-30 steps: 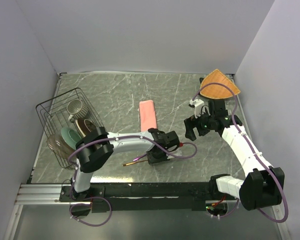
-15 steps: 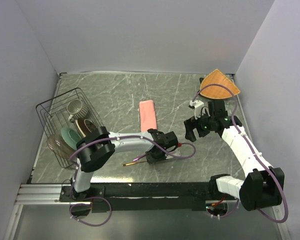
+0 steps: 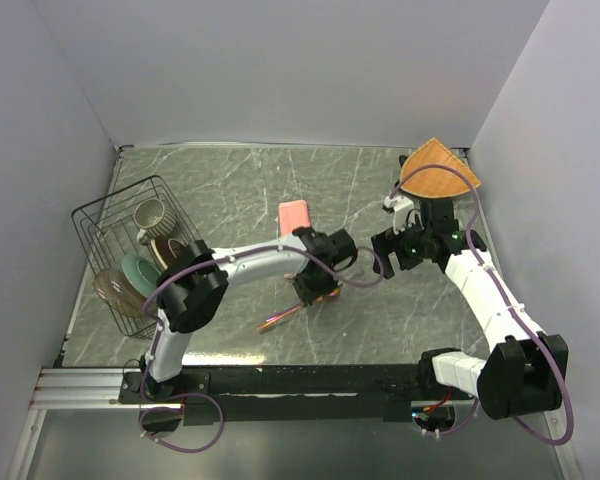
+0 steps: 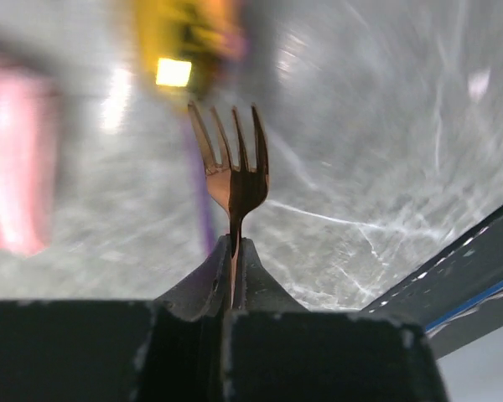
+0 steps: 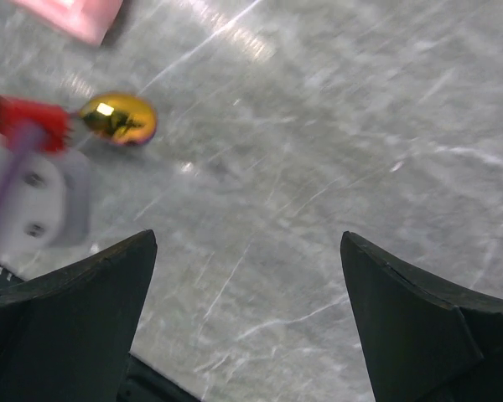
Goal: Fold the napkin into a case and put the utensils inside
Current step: Pick up the fork from the center of the board, then insert the fork into the folded napkin.
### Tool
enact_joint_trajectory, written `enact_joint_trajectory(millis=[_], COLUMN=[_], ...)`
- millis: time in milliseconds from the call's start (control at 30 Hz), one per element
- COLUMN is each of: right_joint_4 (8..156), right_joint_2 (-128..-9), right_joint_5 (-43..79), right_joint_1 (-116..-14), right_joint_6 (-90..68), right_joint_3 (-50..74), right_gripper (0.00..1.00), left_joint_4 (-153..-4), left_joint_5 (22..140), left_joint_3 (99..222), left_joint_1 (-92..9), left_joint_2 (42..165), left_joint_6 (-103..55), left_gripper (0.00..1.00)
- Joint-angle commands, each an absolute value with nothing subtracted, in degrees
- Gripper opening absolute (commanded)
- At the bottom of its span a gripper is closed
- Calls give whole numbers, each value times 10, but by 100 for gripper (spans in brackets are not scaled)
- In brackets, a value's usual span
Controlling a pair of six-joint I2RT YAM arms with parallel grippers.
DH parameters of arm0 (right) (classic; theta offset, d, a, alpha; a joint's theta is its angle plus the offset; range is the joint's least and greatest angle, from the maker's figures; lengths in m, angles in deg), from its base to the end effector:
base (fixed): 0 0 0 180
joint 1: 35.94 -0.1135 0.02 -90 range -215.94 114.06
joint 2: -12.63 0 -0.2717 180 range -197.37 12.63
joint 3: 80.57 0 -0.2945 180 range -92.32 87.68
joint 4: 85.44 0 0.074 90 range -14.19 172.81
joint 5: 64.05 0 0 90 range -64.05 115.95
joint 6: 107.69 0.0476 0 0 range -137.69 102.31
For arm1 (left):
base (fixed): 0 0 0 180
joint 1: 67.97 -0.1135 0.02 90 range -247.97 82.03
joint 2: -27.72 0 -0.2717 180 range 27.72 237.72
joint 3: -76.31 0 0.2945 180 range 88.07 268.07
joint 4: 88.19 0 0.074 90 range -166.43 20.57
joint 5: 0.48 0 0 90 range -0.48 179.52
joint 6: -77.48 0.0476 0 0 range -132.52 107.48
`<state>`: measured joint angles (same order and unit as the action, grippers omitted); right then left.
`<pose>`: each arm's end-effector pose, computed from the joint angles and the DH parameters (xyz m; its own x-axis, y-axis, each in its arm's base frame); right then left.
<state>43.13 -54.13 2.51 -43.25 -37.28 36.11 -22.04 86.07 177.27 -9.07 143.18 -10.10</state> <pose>0.2698 0.0537 0.2492 -0.6490 -0.3934 -0.6512 -0.5959 0.7950 0.1136 0.2257 -0.3797 0.1652 -0.4729 0.8656 -0.1648 0.8805 0.4711 -0.0525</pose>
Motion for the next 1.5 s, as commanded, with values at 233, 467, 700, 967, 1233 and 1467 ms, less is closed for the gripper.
enact_joint_trajectory(millis=[233, 467, 700, 967, 1233, 1467], right_joint_4=[419, 417, 417, 410, 402, 395], right_joint_2=[-568, -592, -607, -629, -649, -654], right_joint_5=[20, 26, 35, 43, 42, 41], right_joint_1=[-436, -436, -436, -436, -436, -436], right_joint_6=[-365, -348, -333, -329, -332, -336], right_joint_3=[311, 295, 290, 273, 255, 248], right_gripper=[99, 99, 99, 99, 99, 99], left_joint_4=[-225, -288, -362, -344, -328, -306], left_joint_5=[999, 983, 945, 906, 889, 869], left_joint_3=[2087, 2182, 2158, 2182, 2174, 2175], left_joint_1=[-295, -383, -413, -413, -412, -413], left_joint_2=[1429, 1502, 1528, 1581, 1605, 1631], left_joint_6=[-308, -353, -386, -415, -427, -434], left_gripper=[1, 1, 1, 1, 1, 1])
